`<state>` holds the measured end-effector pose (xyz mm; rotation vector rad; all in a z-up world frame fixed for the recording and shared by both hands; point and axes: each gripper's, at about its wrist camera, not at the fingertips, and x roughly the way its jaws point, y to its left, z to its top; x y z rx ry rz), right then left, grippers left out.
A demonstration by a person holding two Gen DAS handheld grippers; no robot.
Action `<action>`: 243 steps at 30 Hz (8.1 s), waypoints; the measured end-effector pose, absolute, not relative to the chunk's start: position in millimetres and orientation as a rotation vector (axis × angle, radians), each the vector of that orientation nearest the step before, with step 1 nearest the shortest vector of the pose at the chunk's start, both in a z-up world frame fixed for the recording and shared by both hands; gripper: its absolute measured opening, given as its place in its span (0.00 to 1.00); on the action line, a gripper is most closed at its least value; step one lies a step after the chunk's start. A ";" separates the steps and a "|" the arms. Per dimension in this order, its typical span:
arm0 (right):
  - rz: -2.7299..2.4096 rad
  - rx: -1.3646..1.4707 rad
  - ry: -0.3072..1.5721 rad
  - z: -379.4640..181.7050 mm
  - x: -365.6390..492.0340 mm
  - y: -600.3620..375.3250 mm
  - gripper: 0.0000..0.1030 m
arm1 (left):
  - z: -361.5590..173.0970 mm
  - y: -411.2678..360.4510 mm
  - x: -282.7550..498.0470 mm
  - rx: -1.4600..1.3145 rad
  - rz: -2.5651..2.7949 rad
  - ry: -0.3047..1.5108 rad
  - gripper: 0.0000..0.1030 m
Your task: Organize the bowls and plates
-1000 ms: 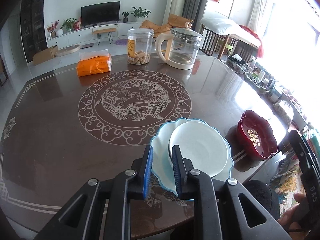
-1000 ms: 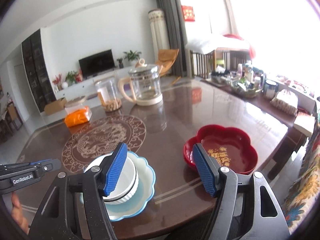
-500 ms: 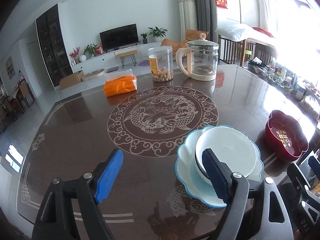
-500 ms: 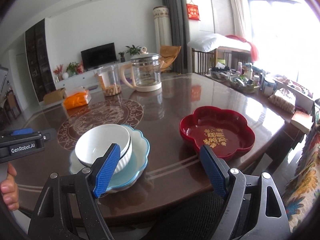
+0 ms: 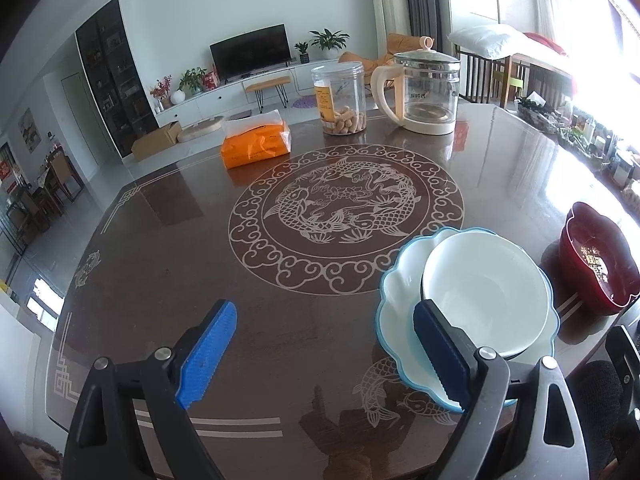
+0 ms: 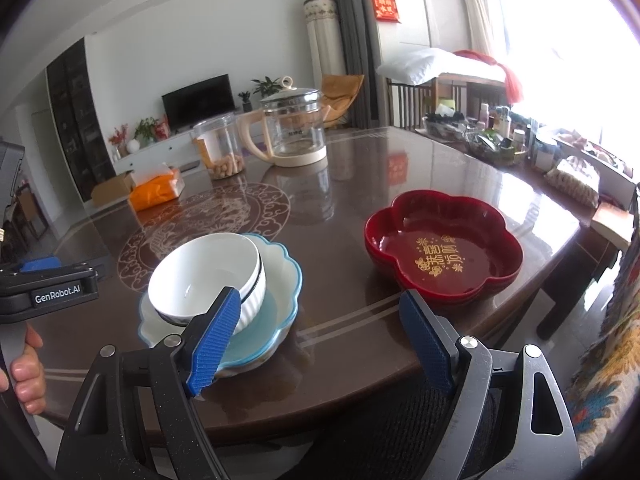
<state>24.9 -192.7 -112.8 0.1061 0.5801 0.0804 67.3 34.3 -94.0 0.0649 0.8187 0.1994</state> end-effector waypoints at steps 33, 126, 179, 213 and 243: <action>0.217 0.064 0.464 -102.7 5.8 -188.0 0.84 | -87.7 38.8 56.4 0.120 0.203 0.785 0.88; 0.243 0.351 0.980 -92.2 153.9 -320.9 0.16 | -86.6 -111.9 184.8 -0.148 -0.527 0.999 0.24; 0.059 0.561 0.922 -122.4 147.2 -437.3 0.63 | -121.2 -181.5 194.1 0.068 -0.459 0.994 0.25; -0.279 0.207 0.761 -46.7 -36.9 -301.6 0.72 | -9.3 -136.1 14.9 0.118 -0.323 0.734 0.96; -0.279 0.097 0.739 -33.0 -30.1 -273.1 0.72 | -23.4 -130.0 25.5 0.172 -0.272 0.828 0.96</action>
